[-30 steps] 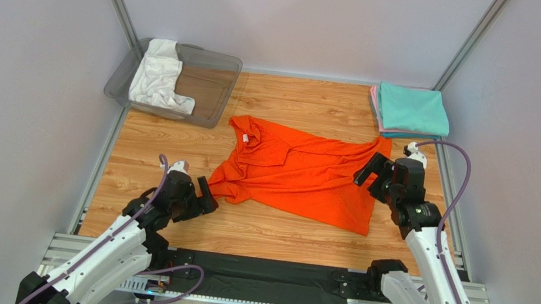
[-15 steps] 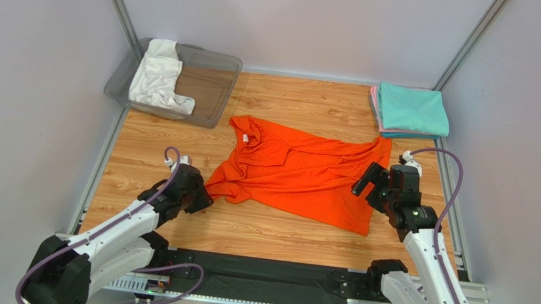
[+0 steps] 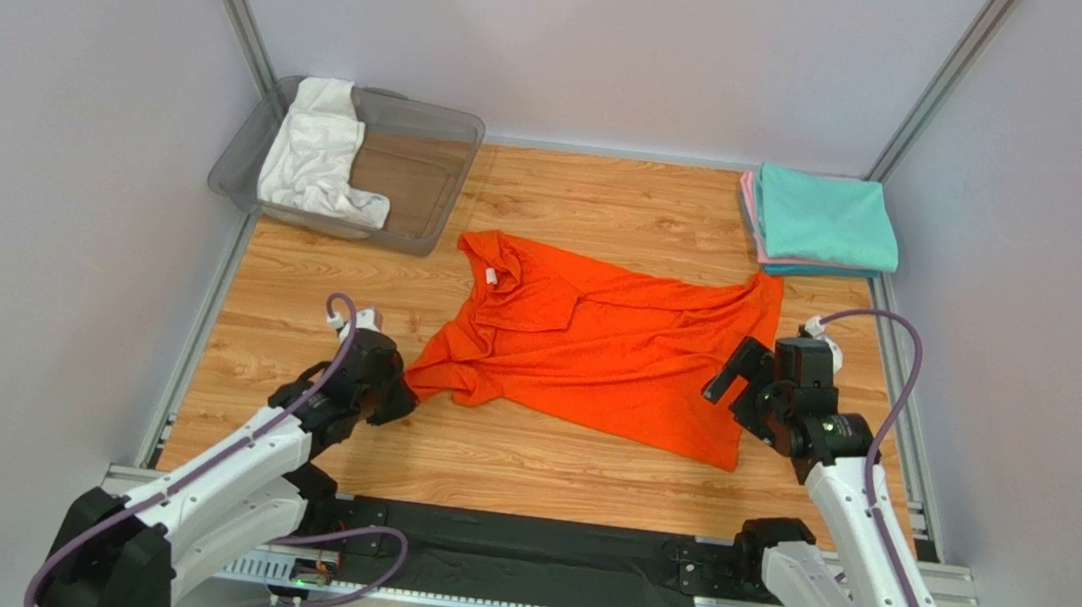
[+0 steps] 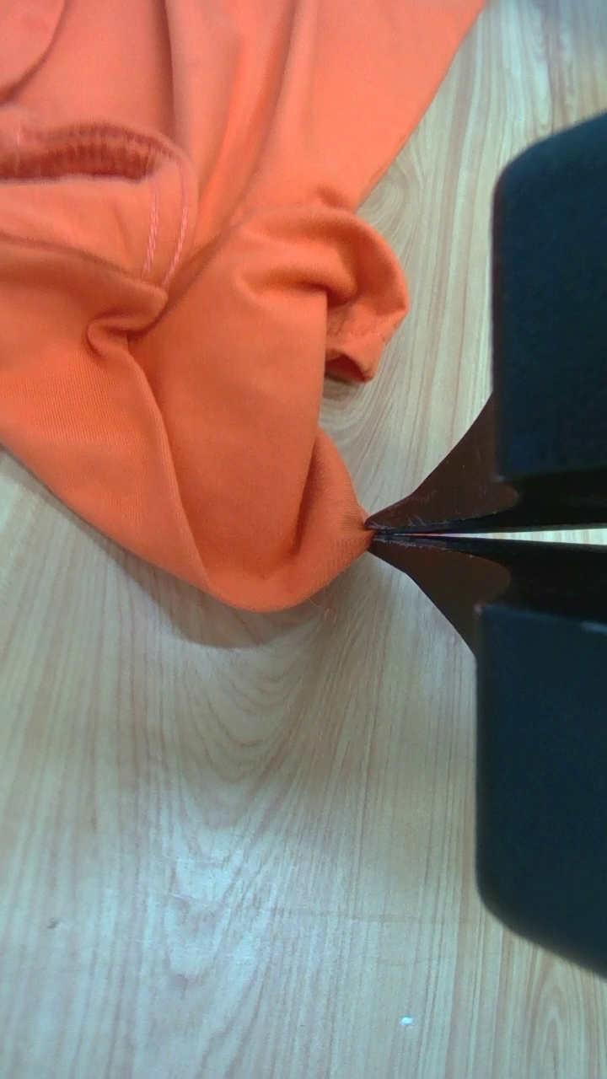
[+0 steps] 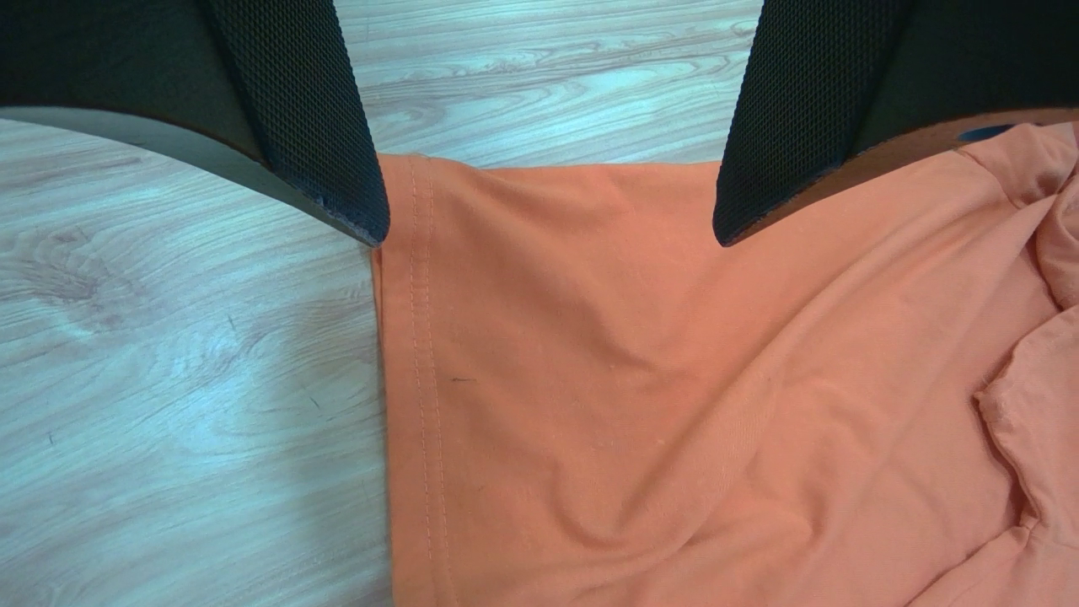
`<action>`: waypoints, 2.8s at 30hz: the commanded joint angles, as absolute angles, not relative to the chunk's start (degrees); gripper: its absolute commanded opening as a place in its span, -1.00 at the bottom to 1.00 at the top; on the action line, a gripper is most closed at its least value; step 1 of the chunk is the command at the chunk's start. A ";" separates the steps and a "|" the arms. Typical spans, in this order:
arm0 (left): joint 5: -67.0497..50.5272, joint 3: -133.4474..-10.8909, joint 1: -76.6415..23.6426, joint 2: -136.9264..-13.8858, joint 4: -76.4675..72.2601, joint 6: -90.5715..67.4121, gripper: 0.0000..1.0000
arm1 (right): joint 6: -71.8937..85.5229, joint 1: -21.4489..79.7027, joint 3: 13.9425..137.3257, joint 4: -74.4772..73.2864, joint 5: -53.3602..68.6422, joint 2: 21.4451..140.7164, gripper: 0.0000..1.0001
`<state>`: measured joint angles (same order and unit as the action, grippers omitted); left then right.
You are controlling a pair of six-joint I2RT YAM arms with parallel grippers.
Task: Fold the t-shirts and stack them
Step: Flatten the tshirt out
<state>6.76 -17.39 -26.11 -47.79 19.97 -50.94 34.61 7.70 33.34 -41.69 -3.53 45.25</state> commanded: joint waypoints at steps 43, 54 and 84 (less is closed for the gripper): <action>7.56 -17.49 -25.84 -29.44 24.70 -49.83 -1.00 | 47.90 7.56 23.20 -40.17 -5.80 51.85 0.21; 8.00 -19.42 -25.84 -28.74 24.61 -47.90 -1.00 | 45.45 7.65 24.08 -39.10 -5.01 50.90 -1.00; 7.39 -70.82 -25.84 -30.14 16.25 -29.89 -1.00 | 30.77 7.65 88.75 -48.16 -10.29 38.93 -0.99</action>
